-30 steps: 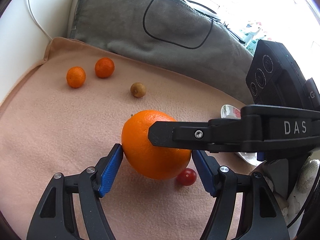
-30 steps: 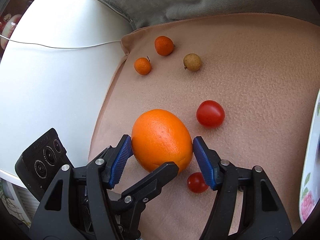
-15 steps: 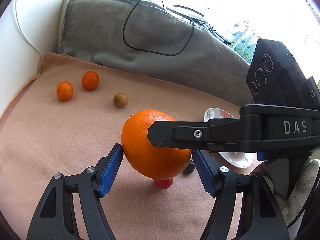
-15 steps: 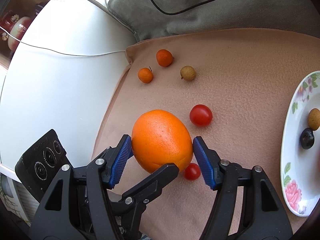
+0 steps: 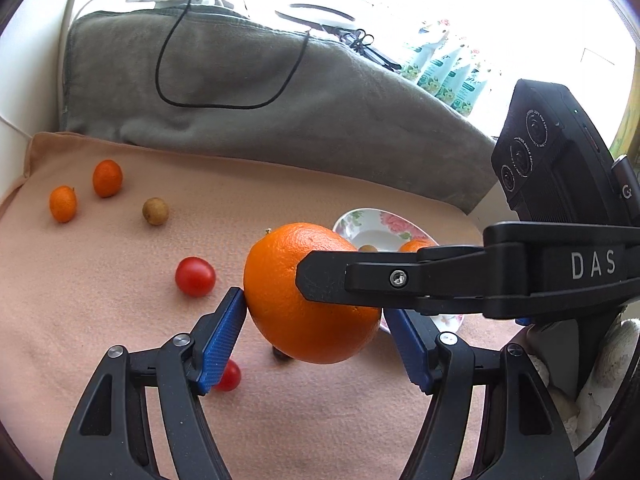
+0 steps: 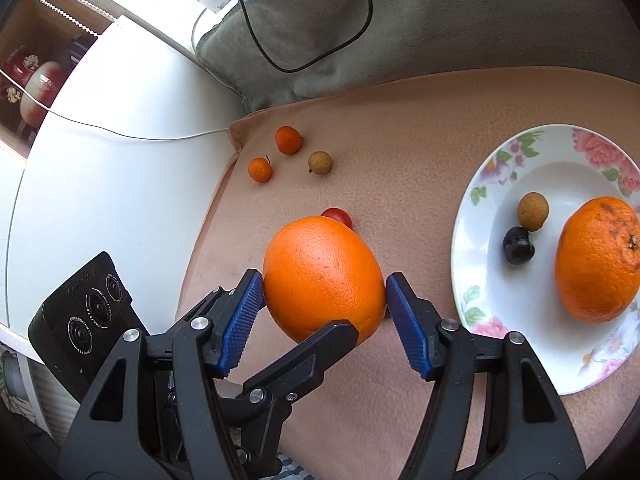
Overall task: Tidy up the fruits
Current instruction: 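Carry the large orange onto the floral plate and open the right gripper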
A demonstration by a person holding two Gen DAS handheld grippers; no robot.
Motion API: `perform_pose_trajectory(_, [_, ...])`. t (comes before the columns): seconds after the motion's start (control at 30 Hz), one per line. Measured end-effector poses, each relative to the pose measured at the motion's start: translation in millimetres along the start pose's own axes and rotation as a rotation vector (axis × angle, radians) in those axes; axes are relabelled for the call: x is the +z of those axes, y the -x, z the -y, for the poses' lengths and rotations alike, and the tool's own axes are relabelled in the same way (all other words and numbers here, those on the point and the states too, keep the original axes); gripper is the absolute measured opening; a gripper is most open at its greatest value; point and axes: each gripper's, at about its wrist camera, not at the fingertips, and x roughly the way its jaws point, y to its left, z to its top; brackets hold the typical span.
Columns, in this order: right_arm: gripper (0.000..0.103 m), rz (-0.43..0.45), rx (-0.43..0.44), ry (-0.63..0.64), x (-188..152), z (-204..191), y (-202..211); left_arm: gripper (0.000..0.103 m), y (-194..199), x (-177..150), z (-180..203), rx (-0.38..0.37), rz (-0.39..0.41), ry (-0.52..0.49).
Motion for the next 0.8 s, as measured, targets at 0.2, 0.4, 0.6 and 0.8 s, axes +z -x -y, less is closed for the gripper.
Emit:
perform_pose_trajectory(0.2, [0.067, 0.034, -0.025, -0.033, -3, 24, 23, 0.071, -12, 0, 26, -0.034, -0.018, -0.031])
perform_pose_trajectory(0.4, [0.067, 0.062, -0.056, -0.057, -5, 43, 40, 0.071, -24, -2, 48, -0.066, -0.044, -0.063])
perform_pose_trajectory(0.6, [0.067, 0.081, -0.072, -0.086, -5, 60, 52, 0.071, -35, -4, 62, -0.091, -0.073, -0.085])
perform_pose_trajectory(0.8, [0.067, 0.092, -0.092, -0.088, -3, 67, 56, 0.069, -40, -2, 69, -0.105, -0.083, -0.104])
